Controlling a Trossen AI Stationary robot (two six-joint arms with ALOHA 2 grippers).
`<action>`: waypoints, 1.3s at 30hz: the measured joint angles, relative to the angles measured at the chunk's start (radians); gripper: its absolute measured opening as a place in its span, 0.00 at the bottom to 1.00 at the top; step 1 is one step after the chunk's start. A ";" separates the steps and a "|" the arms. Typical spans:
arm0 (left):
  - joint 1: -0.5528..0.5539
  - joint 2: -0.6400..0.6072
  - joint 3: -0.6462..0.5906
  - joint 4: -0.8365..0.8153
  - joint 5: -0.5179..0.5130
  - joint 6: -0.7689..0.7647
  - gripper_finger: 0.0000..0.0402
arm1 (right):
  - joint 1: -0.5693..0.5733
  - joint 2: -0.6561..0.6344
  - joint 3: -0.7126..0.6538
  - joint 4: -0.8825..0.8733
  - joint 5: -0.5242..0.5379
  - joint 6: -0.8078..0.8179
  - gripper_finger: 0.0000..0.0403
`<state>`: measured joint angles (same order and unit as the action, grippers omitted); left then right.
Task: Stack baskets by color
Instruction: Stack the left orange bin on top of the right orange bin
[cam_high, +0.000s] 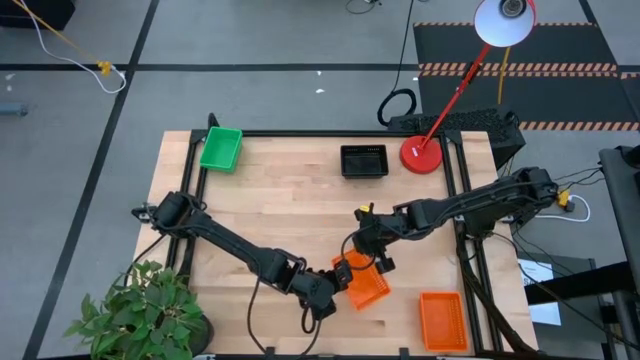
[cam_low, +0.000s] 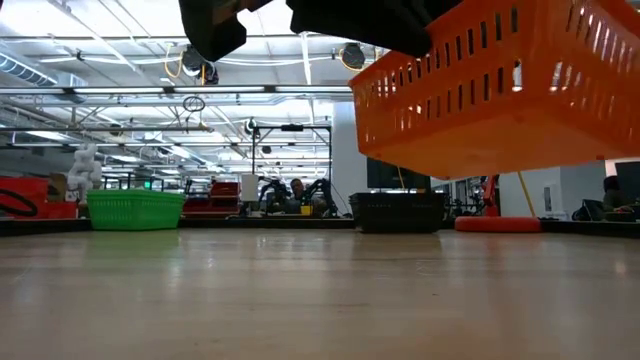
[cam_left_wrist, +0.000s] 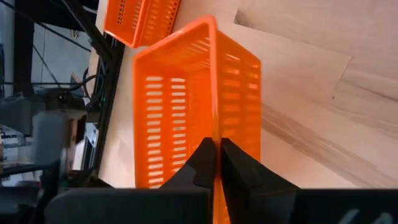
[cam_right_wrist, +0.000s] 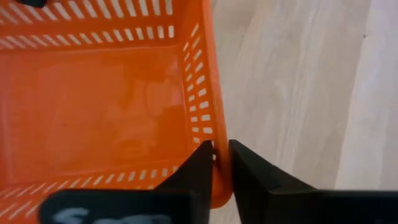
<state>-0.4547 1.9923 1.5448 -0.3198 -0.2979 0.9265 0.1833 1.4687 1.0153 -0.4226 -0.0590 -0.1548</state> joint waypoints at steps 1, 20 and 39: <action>-0.001 0.000 0.000 -0.001 -0.002 -0.010 0.04 | 0.000 -0.003 0.000 -0.003 -0.004 -0.001 0.06; -0.130 -0.004 0.000 0.104 -0.453 -0.328 0.58 | 0.089 -0.134 0.000 -0.268 0.014 0.258 0.02; -0.232 -0.003 0.000 0.016 -0.470 -0.906 0.60 | 0.495 -0.400 0.000 -0.456 -0.074 0.808 0.02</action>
<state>-0.6865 1.9888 1.5448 -0.3035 -0.7681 0.0205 0.6783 1.0687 1.0149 -0.8786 -0.1333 0.6535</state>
